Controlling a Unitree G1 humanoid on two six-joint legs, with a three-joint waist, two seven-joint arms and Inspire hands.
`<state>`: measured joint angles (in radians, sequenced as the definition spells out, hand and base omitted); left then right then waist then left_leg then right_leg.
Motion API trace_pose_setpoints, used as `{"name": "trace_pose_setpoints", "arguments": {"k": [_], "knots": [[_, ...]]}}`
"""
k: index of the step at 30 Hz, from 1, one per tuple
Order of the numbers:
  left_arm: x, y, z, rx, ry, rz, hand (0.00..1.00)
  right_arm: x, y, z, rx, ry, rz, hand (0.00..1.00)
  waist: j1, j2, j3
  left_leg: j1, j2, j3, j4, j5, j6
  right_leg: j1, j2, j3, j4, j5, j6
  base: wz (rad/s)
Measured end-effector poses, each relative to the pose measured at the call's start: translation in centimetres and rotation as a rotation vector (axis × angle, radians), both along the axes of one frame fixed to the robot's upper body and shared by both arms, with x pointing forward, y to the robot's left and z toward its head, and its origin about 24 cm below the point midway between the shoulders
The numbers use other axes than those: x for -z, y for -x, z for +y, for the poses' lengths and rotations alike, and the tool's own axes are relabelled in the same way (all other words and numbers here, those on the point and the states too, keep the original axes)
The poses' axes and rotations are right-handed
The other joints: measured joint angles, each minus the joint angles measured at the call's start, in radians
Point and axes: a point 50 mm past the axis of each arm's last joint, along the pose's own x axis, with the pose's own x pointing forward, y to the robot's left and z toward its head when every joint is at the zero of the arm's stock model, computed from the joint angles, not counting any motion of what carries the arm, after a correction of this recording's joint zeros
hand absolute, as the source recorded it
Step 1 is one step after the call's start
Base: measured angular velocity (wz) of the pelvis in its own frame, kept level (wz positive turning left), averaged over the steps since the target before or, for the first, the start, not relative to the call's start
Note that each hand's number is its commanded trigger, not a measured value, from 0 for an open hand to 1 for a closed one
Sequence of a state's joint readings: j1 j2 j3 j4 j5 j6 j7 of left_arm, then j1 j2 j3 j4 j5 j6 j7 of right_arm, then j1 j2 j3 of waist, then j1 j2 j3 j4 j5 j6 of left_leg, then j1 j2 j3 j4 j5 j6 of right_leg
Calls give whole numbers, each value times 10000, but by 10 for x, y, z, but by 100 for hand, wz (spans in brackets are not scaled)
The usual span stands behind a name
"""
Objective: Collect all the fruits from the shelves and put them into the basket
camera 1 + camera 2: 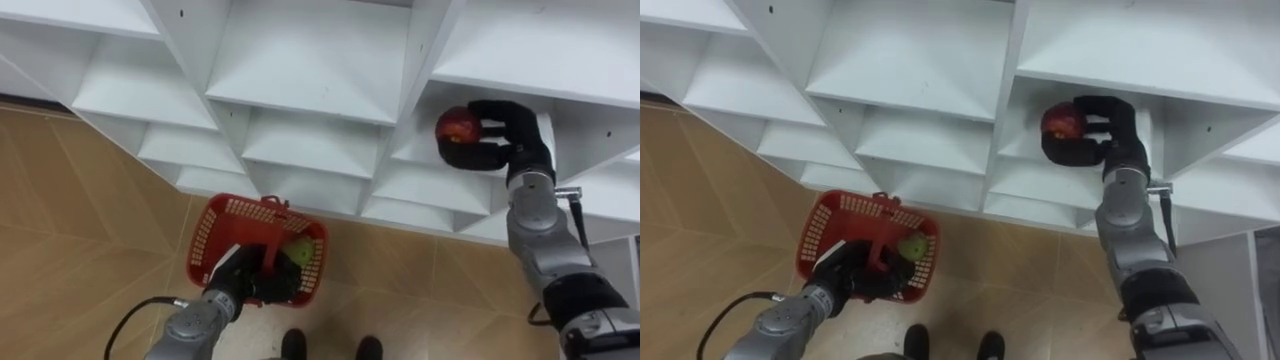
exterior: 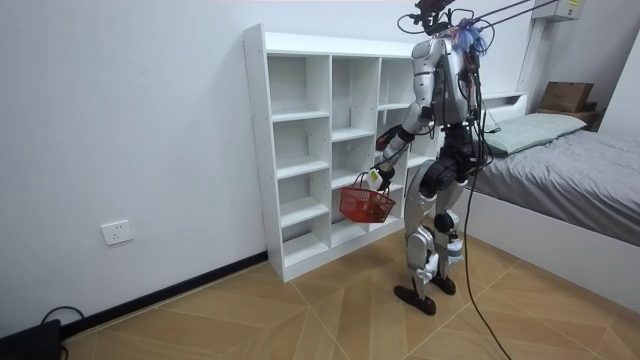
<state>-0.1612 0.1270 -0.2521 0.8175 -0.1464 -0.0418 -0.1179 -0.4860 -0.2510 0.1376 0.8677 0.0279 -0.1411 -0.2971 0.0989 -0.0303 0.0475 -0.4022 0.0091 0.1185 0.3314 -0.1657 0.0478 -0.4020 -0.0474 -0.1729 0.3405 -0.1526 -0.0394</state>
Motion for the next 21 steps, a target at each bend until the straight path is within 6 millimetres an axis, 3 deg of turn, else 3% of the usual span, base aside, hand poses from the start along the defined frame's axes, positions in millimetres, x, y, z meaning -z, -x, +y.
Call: {"name": "trace_pose_setpoints", "arguments": {"k": [4, 6, 9, 16, 18, 19, 21], "knots": [[1, 2, -2, 213, -68, 70, 100, 12, 6, 14, -664, -26, 404, 100, -130, 118, -19, 343, 0, -8, -47, -1, 0, 394, 0, -53, -94, 1, 1, 2], [4, 6, -3, 315, -3, 212, 100, 22, 15, 22, -1303, 77, 718, 100, -127, 223, -95, 630, -13, -14, -272, -1, -5, 603, 5, -68, -161, 2, 3, 2], [4, 6, -4, 302, 69, 191, 100, 32, 26, 31, -2080, 19, 1066, 100, -143, 291, -140, 842, -10, 8, -331, 18, -32, 774, 8, -50, -153, -1, -1, 0], [-9, -2, -9, 352, 539, -641, 100, 61, 58, 32, -2869, -386, 2242, 100, -293, 299, -176, 1274, -7, 80, -406, 21, -36, 1272, 40, -31, -384, 4, 9, -1], [-8, 1, -10, 393, 555, -721, 100, 63, 67, 36, -3241, -524, 2348, 100, -408, 358, -227, 1379, -7, 91, -441, 21, -35, 1416, 52, -44, -498, 21, 32, 0], [-5, 6, -11, 437, 549, -581, 100, 65, 73, 39, -3480, -672, 2388, 100, -442, 359, -296, 1538, -18, 100, -524, 21, -36, 1518, 51, -5, -510, 16, 39, -7], [-1, 16, -11, 427, 625, -440, 100, 66, 81, 43, -3804, -915, 2421, 100, -537, 334, -333, 1888, -28, 156, -668, 22, -37, 1818, 69, 77, -608, -3, 57, -9]]}}
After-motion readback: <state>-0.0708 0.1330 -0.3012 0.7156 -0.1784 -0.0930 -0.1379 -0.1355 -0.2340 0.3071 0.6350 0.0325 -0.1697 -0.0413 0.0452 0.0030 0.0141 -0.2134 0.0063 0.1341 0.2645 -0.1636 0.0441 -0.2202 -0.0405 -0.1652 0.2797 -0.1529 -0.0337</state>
